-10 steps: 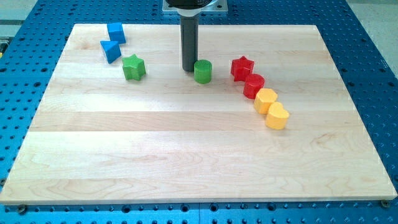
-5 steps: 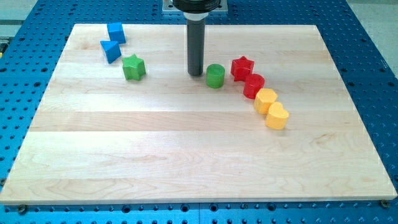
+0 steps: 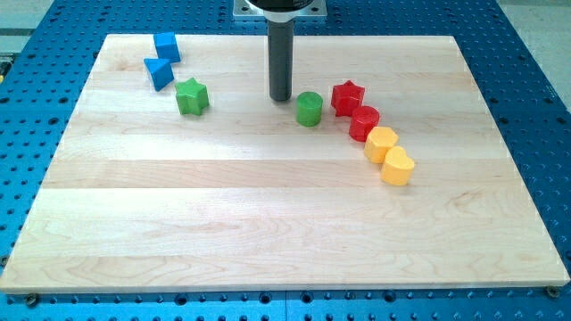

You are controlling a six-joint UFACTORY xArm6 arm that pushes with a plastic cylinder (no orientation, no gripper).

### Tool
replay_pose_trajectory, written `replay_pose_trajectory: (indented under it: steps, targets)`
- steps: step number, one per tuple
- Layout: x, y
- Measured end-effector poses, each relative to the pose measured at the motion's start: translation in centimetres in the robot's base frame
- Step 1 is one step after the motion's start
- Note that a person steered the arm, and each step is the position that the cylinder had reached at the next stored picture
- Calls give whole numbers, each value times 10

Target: Push the green circle towards the red circle

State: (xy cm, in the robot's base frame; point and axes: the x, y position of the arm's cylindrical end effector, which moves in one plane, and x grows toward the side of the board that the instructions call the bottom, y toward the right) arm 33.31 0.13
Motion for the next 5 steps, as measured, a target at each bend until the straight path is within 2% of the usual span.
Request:
replay_pose_trajectory:
  steps: [2,3,5]
  targets:
    - [26,44]
    - [26,43]
    - [27,-1]
